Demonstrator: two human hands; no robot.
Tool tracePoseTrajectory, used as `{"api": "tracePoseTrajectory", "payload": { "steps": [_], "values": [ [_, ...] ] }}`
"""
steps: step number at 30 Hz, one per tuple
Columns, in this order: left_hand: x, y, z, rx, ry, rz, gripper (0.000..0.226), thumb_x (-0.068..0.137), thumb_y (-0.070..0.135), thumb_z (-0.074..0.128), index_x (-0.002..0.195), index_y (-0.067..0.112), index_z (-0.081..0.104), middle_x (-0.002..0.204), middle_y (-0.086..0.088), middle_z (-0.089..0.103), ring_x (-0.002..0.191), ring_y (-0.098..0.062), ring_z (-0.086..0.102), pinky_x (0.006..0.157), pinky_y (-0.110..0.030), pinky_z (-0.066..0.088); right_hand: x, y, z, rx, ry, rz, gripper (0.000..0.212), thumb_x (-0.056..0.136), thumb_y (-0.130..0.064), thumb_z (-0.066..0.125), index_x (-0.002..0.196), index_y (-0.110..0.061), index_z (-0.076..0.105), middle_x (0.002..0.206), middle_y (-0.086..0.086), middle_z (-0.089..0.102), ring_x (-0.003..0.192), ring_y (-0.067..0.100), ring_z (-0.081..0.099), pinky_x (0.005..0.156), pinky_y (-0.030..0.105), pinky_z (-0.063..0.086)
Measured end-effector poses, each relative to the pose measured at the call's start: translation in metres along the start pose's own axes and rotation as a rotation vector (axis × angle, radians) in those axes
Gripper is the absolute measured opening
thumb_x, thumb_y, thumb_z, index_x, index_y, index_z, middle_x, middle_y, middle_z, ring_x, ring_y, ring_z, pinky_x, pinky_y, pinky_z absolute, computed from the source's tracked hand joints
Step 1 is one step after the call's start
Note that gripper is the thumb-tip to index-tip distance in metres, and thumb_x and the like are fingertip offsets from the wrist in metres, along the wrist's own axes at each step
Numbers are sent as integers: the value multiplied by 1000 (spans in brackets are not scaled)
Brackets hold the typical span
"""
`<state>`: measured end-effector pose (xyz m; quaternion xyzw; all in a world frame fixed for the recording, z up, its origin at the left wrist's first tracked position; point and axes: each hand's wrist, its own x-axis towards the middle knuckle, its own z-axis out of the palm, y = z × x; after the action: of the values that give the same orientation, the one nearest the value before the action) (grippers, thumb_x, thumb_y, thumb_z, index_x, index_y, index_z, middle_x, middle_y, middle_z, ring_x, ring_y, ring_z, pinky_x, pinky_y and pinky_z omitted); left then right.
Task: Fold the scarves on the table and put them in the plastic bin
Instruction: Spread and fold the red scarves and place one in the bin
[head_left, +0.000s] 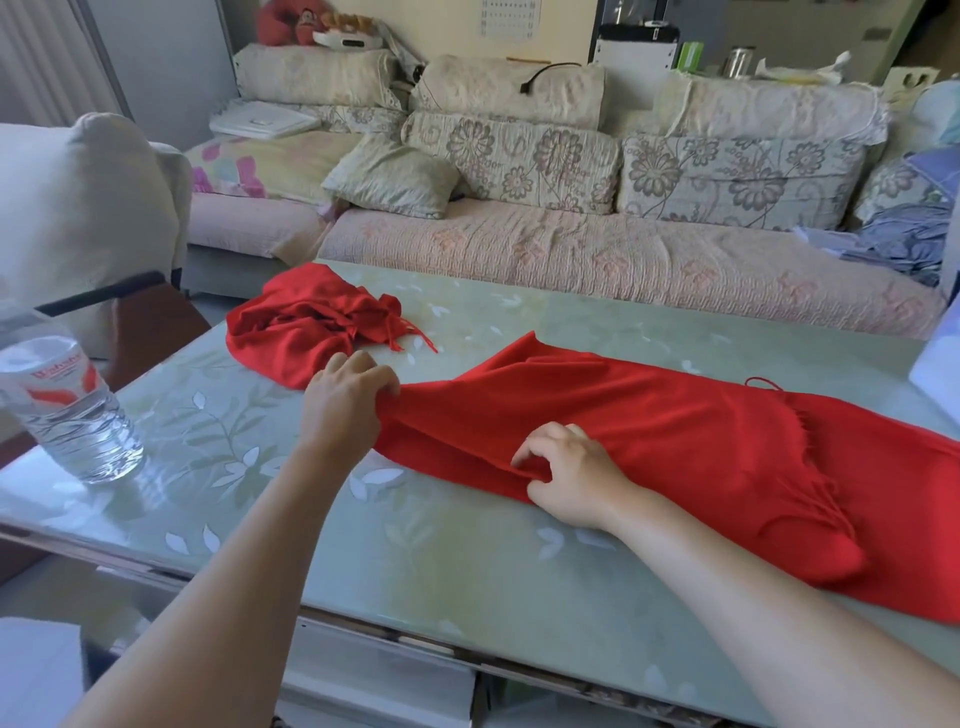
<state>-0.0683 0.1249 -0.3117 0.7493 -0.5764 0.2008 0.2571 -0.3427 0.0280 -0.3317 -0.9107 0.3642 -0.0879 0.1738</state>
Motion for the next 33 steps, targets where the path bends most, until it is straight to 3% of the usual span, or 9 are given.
{"api": "tracePoseTrajectory", "payload": {
  "steps": [5,8,10,12,15,20,26,29,33],
  "values": [
    [-4,-12,-3,18,-613,-98,38,76,5,57,94,36,69,90,11,56,95,-19,56,69,-26,37,-1,2,2,17,-3,-8,12,82,-39,66,93,-37,69,119,-17,55,113,11,46,105,30,35],
    [5,-7,-13,-41,-815,-186,25,79,20,53,89,35,70,94,12,63,91,-17,60,82,-28,50,8,2,-7,76,-43,6,32,91,-56,53,82,-32,72,106,-16,62,107,9,51,101,29,37],
    [20,-1,-14,-90,-696,-213,20,81,23,52,80,33,70,91,11,67,89,-17,63,82,-29,52,17,2,-18,168,1,43,35,95,-50,51,81,-28,74,96,-12,69,99,9,59,94,29,44],
    [37,8,-10,-155,-451,-179,20,82,18,54,75,31,68,85,10,69,85,-18,62,76,-28,50,32,9,-27,214,128,78,21,95,-33,58,85,-24,74,93,-11,72,94,9,63,87,26,46],
    [62,26,5,-306,-277,-77,25,79,6,56,83,24,72,88,4,68,82,-16,60,76,-29,49,63,25,-40,165,277,111,13,92,-21,60,87,-28,71,97,-12,72,95,10,63,81,23,43],
    [98,50,48,-361,-327,-57,26,88,11,54,93,26,74,98,3,69,84,-16,60,78,-29,48,123,50,-56,126,291,198,16,92,-19,59,93,-29,71,103,-5,71,100,17,63,84,25,45],
    [117,64,96,-346,-526,2,31,82,4,57,94,23,78,99,4,74,96,-15,65,75,-13,39,187,77,-59,14,192,220,20,91,-14,60,99,-22,77,112,-1,73,108,19,64,87,23,44],
    [119,62,115,-341,-593,-24,27,80,10,62,93,26,78,99,5,74,98,-17,66,85,-25,51,207,85,-54,-28,84,227,20,90,-18,64,104,-21,78,113,-2,73,108,18,65,87,22,44],
    [123,61,125,-304,-544,-81,15,77,30,73,91,30,77,99,4,72,97,-18,64,84,-32,53,226,88,-46,41,11,251,33,82,-33,76,112,-21,74,112,-1,72,109,18,65,96,29,49]
  ]
}}
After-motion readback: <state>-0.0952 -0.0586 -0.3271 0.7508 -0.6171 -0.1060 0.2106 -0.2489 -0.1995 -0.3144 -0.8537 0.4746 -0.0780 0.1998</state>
